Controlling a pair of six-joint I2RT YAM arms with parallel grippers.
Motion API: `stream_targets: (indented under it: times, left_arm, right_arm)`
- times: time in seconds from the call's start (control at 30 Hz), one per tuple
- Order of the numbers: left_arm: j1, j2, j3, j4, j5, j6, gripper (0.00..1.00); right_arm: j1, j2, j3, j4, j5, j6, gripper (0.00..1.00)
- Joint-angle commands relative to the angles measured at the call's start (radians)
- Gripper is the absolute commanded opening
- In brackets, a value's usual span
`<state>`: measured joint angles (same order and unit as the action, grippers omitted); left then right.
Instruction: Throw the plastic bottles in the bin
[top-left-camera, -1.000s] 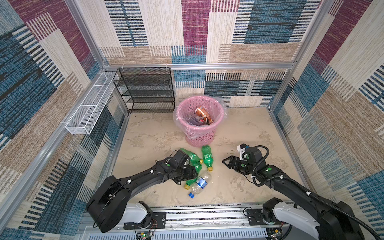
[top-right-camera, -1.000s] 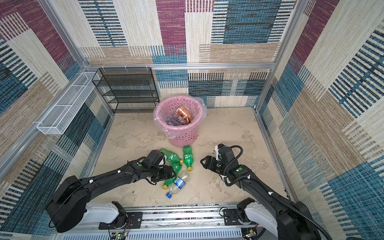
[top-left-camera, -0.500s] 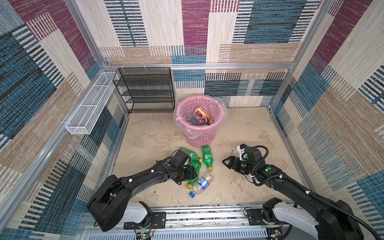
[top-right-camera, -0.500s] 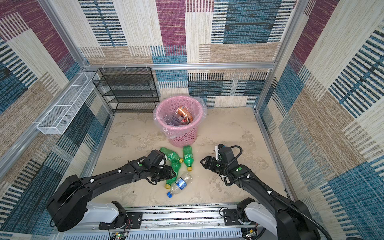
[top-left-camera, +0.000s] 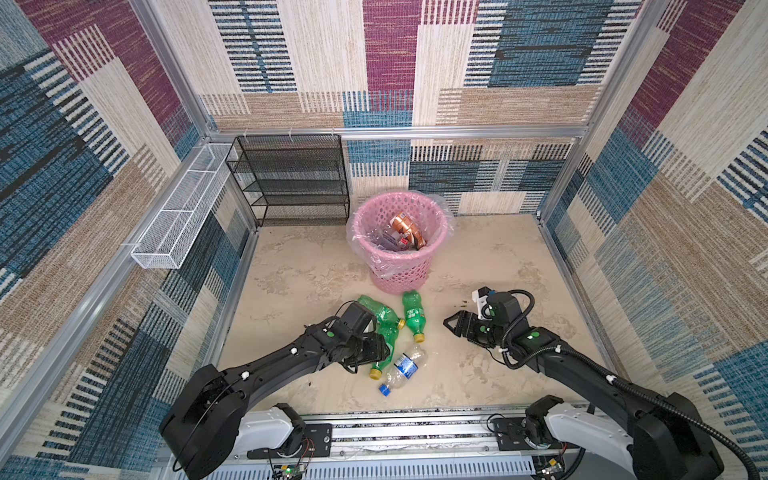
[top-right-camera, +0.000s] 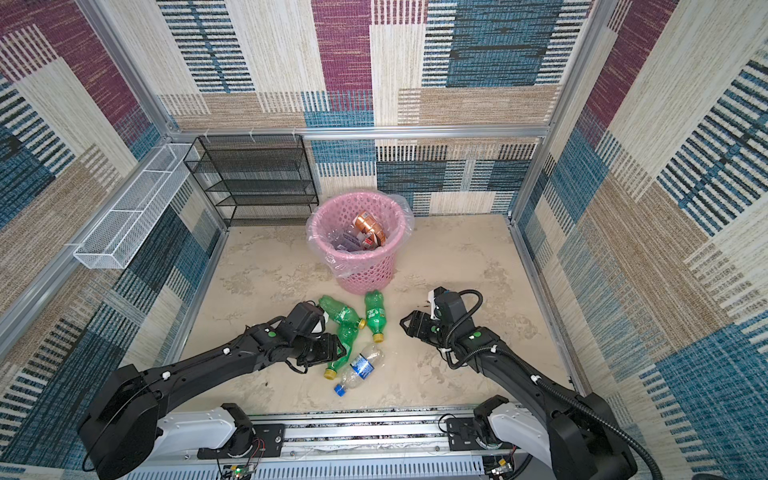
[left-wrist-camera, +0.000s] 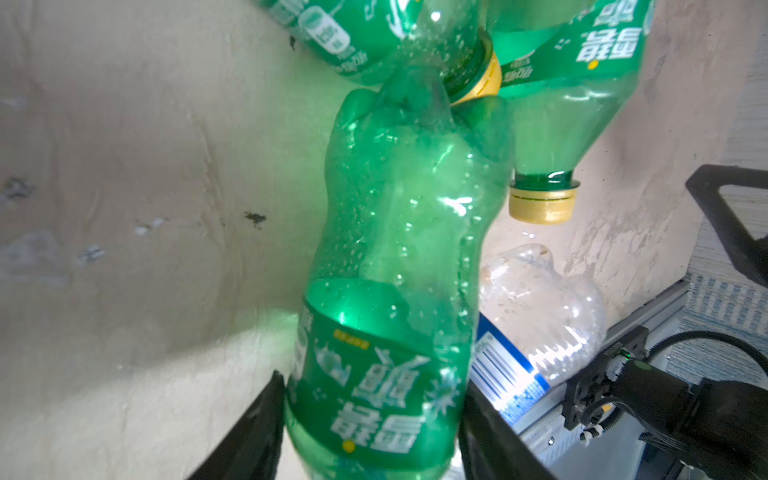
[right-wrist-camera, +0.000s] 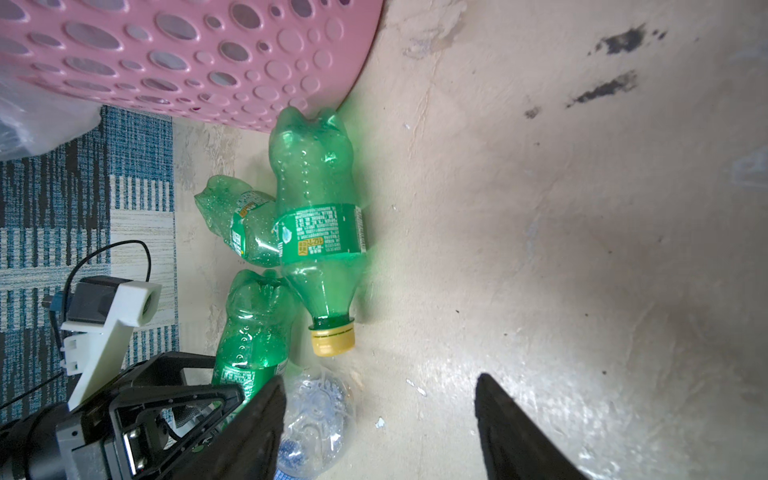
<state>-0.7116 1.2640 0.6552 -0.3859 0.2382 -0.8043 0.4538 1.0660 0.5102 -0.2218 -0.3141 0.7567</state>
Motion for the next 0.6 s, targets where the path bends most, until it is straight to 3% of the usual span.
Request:
stream_targets:
  times: [0.0, 0.27, 0.57]
  left_arm:
    - [0.000, 0.009, -0.008, -0.016, -0.013, 0.027, 0.71]
    - [0.000, 0.070, 0.004, 0.009, -0.006, 0.031, 0.81]
    - [0.001, 0.096, 0.038, 0.015, -0.016, 0.044, 0.72]
  right_arm:
    - [0.001, 0.011, 0.011, 0.040, -0.014, -0.010, 0.73]
    - [0.001, 0.014, 0.019, 0.036, -0.014, -0.013, 0.73]
    - [0.001, 0.014, 0.012, 0.039, -0.011, -0.014, 0.73]
